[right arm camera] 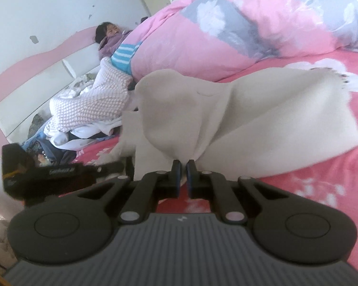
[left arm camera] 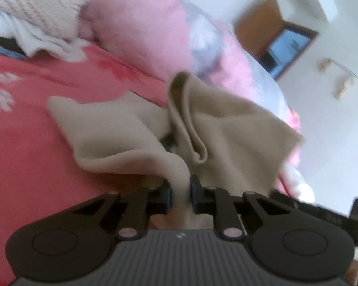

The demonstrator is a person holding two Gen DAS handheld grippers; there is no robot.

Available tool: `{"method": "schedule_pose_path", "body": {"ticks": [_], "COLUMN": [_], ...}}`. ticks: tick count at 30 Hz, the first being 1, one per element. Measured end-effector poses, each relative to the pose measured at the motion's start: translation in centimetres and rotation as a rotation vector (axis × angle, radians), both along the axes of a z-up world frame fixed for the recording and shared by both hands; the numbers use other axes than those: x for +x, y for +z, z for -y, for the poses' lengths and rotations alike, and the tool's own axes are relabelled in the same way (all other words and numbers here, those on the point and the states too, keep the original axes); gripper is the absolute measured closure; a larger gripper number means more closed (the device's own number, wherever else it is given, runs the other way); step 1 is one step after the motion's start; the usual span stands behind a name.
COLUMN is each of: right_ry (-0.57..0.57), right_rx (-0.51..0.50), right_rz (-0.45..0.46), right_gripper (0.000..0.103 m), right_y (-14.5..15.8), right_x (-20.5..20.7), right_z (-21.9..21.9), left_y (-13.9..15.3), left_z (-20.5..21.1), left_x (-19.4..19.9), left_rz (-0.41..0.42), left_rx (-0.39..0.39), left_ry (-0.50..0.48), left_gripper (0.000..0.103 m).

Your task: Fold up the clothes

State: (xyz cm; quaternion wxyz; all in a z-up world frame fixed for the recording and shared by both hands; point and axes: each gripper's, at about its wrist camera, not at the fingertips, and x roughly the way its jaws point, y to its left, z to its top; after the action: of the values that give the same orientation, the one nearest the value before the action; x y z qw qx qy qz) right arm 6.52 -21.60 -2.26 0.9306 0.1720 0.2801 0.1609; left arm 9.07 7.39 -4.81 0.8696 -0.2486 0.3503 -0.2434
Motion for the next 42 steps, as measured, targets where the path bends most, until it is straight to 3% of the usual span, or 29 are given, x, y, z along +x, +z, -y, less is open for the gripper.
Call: {"method": "schedule_pose_path", "body": {"ticks": [4, 8, 11, 13, 14, 15, 16, 19, 22, 26, 29, 32, 39, 42], "right_ry": [-0.083, -0.153, -0.163, -0.165, -0.159, -0.154, -0.151, -0.134, -0.117, -0.113, -0.128, -0.160, -0.280, -0.313], "right_rx": [-0.020, 0.029, 0.071, 0.100, 0.115, 0.131, 0.144, 0.173, 0.205, 0.284, 0.358, 0.414, 0.492, 0.509], "right_rz": [0.021, -0.016, -0.046, -0.065, -0.073, -0.081, -0.089, -0.102, -0.122, -0.174, -0.200, -0.205, -0.173, -0.174], "right_gripper": [0.103, 0.103, 0.100, 0.099, 0.097, 0.091, 0.078, 0.054, 0.038, 0.021, 0.020, 0.020, 0.019, 0.019], "right_y": [0.5, -0.1, -1.0, -1.6, -1.9, -2.1, -2.3, -2.7, -3.2, -4.1, -5.0, -5.7, -6.8, -7.6], "right_x": [-2.9, -5.1, -6.5, -7.3, -7.4, -7.5, -7.6, -7.4, -6.7, -4.9, -3.5, -2.5, -0.1, 2.1], "right_z": [3.3, 6.7, 7.6, 7.9, 7.7, 7.6, 7.5, 7.0, 6.4, 5.9, 5.9, 6.6, 10.1, 11.2], "left_y": [-0.1, -0.4, -0.3, 0.1, 0.4, 0.7, 1.1, 2.1, 3.5, 4.7, 4.1, 2.6, -0.9, -1.9], "left_z": [3.7, 4.2, 3.5, 2.6, 2.2, 1.7, 1.1, -1.1, -2.9, -4.2, -4.7, -4.4, -2.4, -1.3], "left_x": [-2.1, -2.6, -3.0, -3.4, -3.8, -4.3, -4.6, -5.6, -5.6, -3.4, -0.4, 3.2, 9.8, 11.2], "left_rz": [0.004, -0.006, -0.017, -0.017, -0.008, 0.003, 0.016, 0.032, 0.074, 0.094, 0.047, -0.014, -0.092, -0.076], "left_rx": [0.061, 0.060, 0.034, 0.024, 0.041, 0.056, 0.070, 0.047, 0.014, 0.012, 0.011, 0.040, 0.206, 0.270], "left_ry": [-0.095, -0.101, -0.106, -0.104, -0.095, -0.086, -0.076, -0.044, 0.013, 0.106, 0.237, 0.284, 0.226, 0.173], "left_gripper": [0.088, 0.088, 0.070, 0.038, 0.032, 0.027, 0.025, 0.021, 0.014, 0.014, 0.014, 0.018, 0.029, 0.031]}}
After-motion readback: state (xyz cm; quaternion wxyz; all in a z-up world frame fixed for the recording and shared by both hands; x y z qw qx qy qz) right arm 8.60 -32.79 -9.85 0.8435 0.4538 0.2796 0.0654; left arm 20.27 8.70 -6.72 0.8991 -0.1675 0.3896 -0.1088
